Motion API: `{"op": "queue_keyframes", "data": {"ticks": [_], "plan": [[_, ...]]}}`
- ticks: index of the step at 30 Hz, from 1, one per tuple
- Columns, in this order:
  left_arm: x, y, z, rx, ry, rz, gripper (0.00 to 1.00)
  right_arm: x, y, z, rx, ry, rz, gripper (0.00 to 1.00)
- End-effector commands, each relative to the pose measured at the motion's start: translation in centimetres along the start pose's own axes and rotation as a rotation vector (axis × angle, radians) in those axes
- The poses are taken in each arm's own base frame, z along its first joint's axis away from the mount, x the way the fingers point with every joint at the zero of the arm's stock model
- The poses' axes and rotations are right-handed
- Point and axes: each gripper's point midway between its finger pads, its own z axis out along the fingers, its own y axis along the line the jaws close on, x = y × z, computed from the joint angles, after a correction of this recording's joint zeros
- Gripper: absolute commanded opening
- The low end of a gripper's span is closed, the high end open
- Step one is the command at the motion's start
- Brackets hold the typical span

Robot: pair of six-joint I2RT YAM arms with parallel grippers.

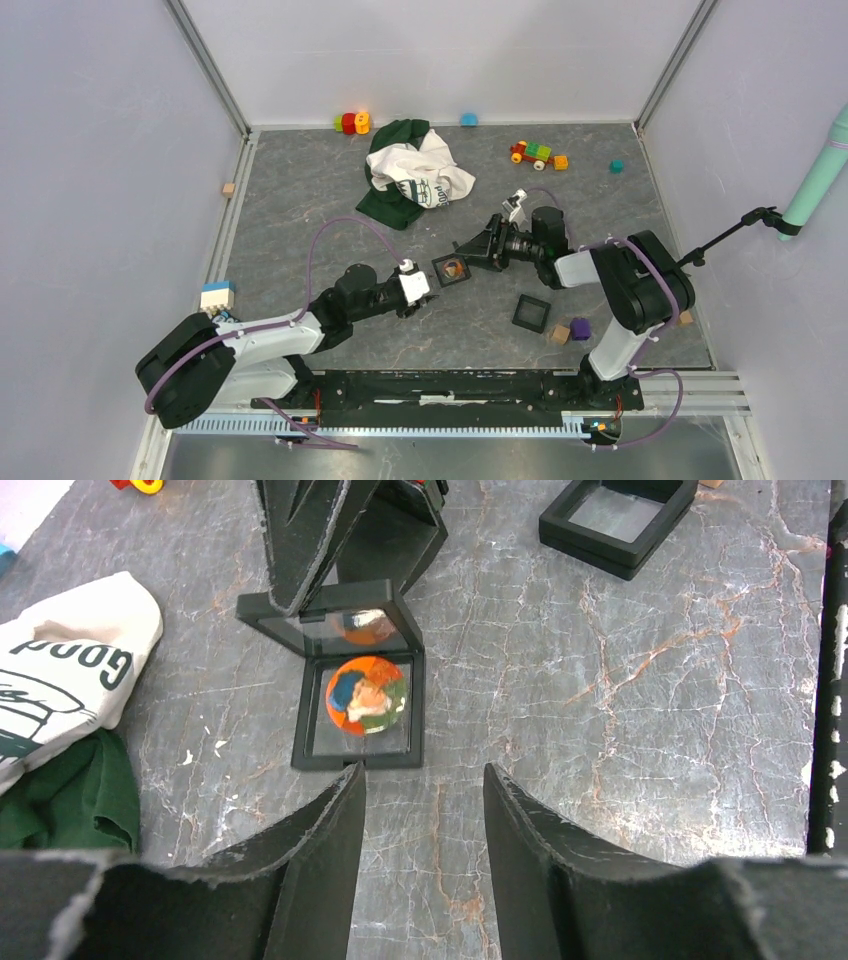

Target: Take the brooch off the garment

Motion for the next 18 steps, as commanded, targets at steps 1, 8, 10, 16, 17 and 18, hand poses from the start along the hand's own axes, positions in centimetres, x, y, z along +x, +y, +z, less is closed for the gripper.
{"op": "queue_keyframes", "data": {"ticks": [1, 8, 10, 16, 17, 18], "plan": [[-0.4, 0.4, 0.0, -0.032, -0.007, -0.063, 0.53, -1.7, -2.6, -0.9, 0.075, 0.002, -0.067, 0.56], [-0.6, 1.3, -0.7, -0.1, -0.009, -0.094, 0.58, -4.6, -6.9, -3.9, 0.303, -0.018, -0.169, 0.57], [-0.5, 1.6, -0.8, -0.121, -0.007, -0.105, 0.59, -5.8, -8.2, -5.1, 0.396, -0.038, -0.204, 0.57], [-0.8, 3.1, -1.2, -0.222, -0.014, -0.183, 0.66, -8.7, -11.2, -9.7, 0.706, -0.089, -0.288, 0.59], [-0.9, 3.1, -1.2, -0.223, -0.016, -0.191, 0.67, -8.9, -11.5, -10.4, 0.75, -0.094, -0.297, 0.59], [-1.0, 3.0, -1.2, -0.219, -0.017, -0.195, 0.67, -9.3, -11.6, -11.1, 0.793, -0.102, -0.315, 0.59]]}}
